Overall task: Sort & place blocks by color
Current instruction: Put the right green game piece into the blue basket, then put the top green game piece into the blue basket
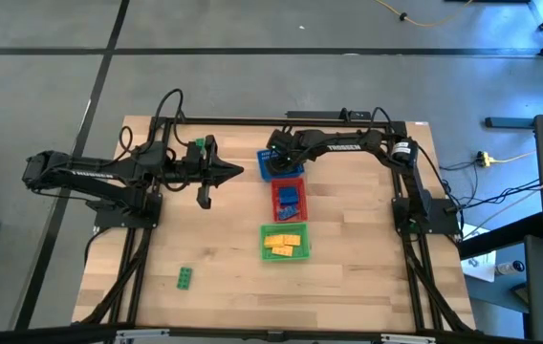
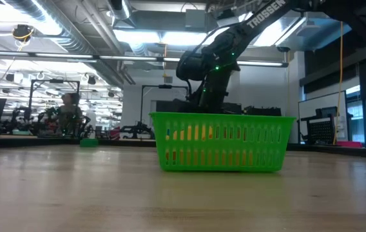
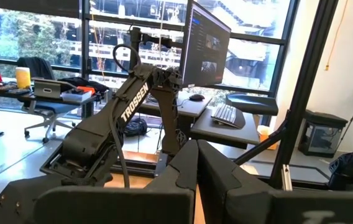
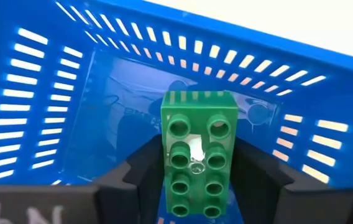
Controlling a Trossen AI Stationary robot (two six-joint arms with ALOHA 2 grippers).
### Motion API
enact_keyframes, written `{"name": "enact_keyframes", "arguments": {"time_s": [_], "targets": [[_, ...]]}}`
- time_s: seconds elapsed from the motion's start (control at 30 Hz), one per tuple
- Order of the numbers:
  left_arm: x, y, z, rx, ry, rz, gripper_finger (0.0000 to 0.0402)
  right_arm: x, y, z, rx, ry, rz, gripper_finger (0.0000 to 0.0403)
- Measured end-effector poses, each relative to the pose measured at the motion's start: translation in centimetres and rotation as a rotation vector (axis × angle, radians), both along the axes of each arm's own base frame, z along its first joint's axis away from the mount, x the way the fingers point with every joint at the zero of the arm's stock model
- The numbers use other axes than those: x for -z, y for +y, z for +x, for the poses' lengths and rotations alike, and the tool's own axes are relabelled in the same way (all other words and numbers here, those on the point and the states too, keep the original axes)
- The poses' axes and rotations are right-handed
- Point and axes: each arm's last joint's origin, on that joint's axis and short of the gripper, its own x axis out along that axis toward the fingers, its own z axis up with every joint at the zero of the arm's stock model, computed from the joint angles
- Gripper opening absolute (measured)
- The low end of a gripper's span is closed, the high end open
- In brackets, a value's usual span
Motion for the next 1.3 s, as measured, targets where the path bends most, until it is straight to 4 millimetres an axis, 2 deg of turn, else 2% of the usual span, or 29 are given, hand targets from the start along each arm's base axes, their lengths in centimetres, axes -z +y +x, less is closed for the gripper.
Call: {"name": "enact_keyframes", "arguments": {"time_s": [0.37, 0.73, 0.87, 1.0, 1.17, 1.3], "targets": [[0.0, 0.0, 0.0, 0.0, 0.0, 0.0, 0.0, 0.0, 0.0, 0.0, -0.003, -0.003, -0.004, 0.0196], [0.0, 0.0, 0.0, 0.013, 0.0, 0.003, 0.0, -0.5, 0.0, 0.1, -0.023, -0.019, -0.011, 0.0273], [0.0, 0.0, 0.0, 0.013, 0.0, 0.003, 0.0, -3.0, -0.1, 0.4, -0.115, -0.089, -0.069, 0.0278], [0.0, 0.0, 0.0, 0.012, 0.002, 0.008, 0.0, -6.0, 0.2, -0.2, -0.27, -0.116, -0.14, 0.0274], [0.0, 0.0, 0.0, 0.011, 0.002, 0.009, 0.0, -10.6, 2.7, -2.1, -0.495, -0.107, -0.216, 0.0272], [0.0, 0.0, 0.0, 0.011, 0.002, 0.009, 0.0, -13.4, 5.5, -4.7, -0.617, -0.162, -0.258, 0.0272]]}}
